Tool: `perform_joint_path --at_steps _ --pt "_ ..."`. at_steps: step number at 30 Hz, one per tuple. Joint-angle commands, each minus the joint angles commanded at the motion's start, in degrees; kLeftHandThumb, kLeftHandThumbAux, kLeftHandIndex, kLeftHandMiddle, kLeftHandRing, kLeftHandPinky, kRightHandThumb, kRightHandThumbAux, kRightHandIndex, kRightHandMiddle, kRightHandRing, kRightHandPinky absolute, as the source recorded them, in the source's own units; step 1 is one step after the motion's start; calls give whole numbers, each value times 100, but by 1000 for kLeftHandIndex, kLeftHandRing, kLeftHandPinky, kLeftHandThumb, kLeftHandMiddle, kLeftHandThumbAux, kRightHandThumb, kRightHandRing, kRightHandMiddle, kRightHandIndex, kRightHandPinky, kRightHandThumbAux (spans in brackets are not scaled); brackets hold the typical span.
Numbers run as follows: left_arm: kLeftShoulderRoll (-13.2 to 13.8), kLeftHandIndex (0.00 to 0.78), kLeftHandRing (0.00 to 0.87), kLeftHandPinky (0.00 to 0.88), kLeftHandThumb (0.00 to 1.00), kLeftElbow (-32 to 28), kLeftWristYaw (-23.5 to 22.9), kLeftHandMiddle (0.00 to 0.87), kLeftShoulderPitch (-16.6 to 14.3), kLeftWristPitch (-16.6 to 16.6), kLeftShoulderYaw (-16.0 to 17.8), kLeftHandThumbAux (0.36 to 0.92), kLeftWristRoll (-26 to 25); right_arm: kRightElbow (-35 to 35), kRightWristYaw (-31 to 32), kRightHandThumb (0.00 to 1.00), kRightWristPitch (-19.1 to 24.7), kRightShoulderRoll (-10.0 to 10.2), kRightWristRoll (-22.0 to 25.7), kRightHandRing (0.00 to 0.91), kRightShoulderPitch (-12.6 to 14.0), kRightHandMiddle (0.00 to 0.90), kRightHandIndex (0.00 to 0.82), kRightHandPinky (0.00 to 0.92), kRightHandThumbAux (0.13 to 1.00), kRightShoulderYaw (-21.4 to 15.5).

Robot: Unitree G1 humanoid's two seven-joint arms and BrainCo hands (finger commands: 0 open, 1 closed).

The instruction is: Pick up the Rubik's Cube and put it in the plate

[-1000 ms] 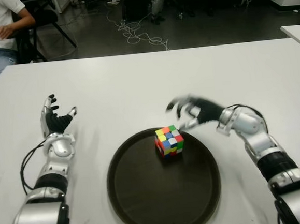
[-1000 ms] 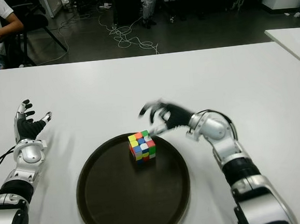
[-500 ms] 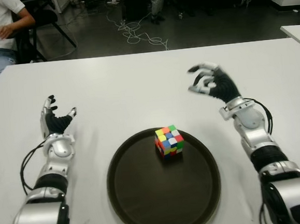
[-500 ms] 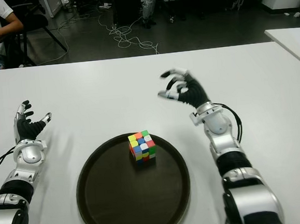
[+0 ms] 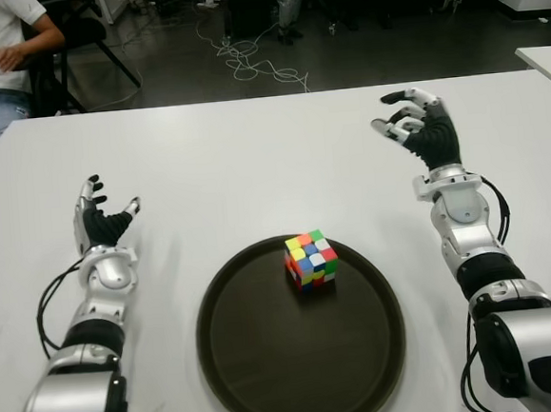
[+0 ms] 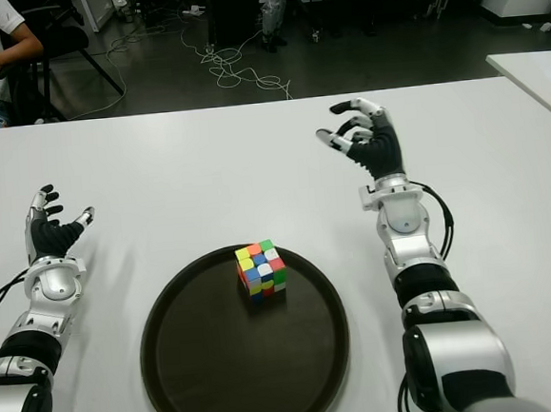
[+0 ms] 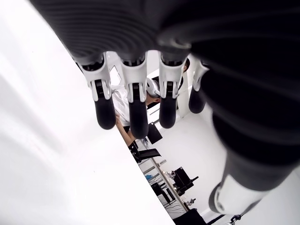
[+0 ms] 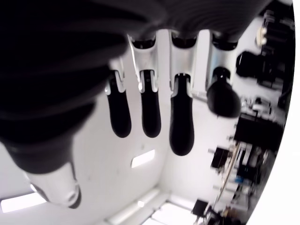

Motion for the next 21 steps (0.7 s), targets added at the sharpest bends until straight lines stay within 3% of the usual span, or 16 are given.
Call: perform_joint_path --at_steps 2,4,10,13,21 --pt "8 121 184 212 244 1 -5 172 -1 2 -1 765 1 101 -77 77 65 -58 -90 473 -16 430 405 435 714 40" --pt "18 115 182 212 234 -1 -13 168 -4 11 -3 765 3 185 -136 31 114 -95 -165 347 -31 324 307 296 709 79" --pt "49 110 180 215 232 -9 -23 167 10 39 -44 760 54 992 -183 3 530 -263 -568 102 -180 105 110 96 696 360" --pt "59 110 177 208 229 -18 -17 166 15 51 -67 754 83 1098 -173 0 725 -297 -696 33 -218 40 59 41 685 471" --pt "54 113 183 217 237 -23 -61 171 35 8 -22 747 18 1214 -65 0 1167 -495 -920 1 -331 2 19 8 601 705"
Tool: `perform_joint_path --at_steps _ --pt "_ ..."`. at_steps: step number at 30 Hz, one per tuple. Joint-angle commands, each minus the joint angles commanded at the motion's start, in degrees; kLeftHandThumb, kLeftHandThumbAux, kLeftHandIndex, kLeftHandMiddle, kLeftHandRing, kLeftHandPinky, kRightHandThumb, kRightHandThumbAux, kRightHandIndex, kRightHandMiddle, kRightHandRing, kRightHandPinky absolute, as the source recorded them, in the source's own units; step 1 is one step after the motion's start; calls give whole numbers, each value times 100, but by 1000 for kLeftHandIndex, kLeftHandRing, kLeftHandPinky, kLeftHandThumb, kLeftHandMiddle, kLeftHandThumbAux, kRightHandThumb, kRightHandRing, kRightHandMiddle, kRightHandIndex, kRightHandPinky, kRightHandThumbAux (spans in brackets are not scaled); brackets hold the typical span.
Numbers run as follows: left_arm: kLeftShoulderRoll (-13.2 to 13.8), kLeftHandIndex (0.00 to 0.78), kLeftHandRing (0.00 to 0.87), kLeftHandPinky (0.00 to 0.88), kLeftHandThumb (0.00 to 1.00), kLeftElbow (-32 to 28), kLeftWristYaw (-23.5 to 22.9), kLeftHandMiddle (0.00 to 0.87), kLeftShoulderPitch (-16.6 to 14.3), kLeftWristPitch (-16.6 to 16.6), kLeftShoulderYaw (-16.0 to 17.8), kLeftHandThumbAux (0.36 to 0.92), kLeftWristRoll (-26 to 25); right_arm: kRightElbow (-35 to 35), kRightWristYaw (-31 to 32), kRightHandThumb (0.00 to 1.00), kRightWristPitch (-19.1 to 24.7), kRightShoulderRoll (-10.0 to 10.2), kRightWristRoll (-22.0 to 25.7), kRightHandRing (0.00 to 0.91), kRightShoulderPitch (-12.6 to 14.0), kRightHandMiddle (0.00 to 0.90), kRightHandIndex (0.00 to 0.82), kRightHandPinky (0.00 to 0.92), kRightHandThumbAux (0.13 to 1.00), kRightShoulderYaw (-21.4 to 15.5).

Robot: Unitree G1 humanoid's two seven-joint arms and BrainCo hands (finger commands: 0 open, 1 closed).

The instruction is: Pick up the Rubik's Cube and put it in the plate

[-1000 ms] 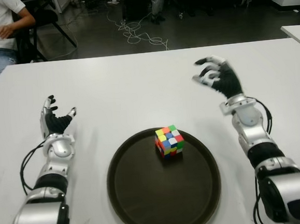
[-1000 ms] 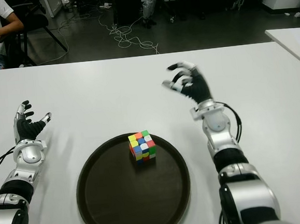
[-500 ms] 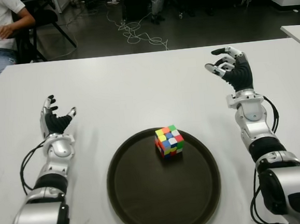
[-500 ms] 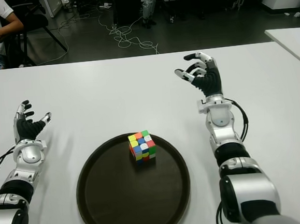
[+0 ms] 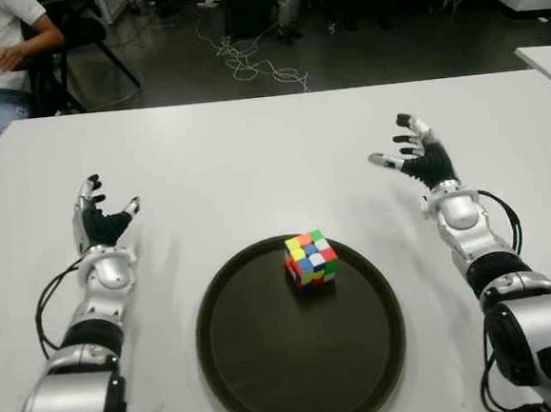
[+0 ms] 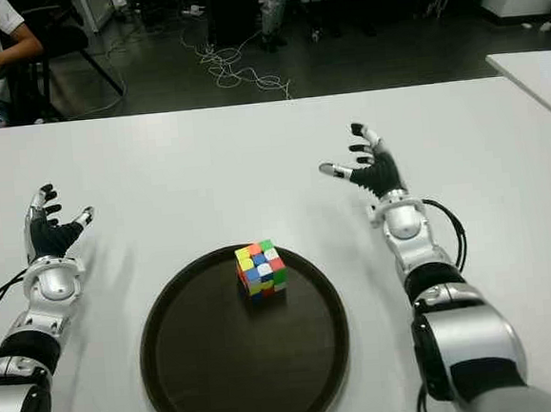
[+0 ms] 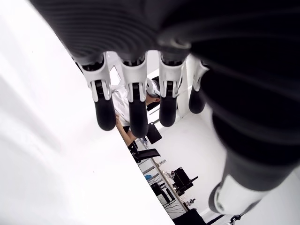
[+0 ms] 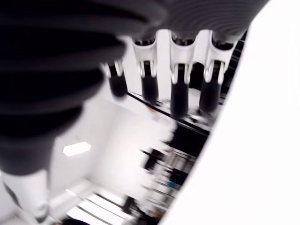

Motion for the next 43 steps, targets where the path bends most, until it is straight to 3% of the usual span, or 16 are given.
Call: perform_joint_path --at_steps 4,11,24,43 --pt "-12 111 184 210 236 5 -22 173 0 -17 31 744 -34 177 -32 0 159 -95 -82 0 -39 0 7 6 576 47" --pt "-39 109 180 210 227 6 -43 171 30 -61 76 740 -80 308 -252 0 283 15 87 0 -16 0 0 0 593 -132" --pt "-80 124 217 279 242 58 -69 192 29 -170 134 740 -110 90 -310 0 -106 88 378 0 52 0 0 0 597 -391" --pt "-34 118 205 264 243 106 -34 180 -16 -152 96 736 -16 161 -165 0 -206 72 402 0 28 0 0 0 575 -395"
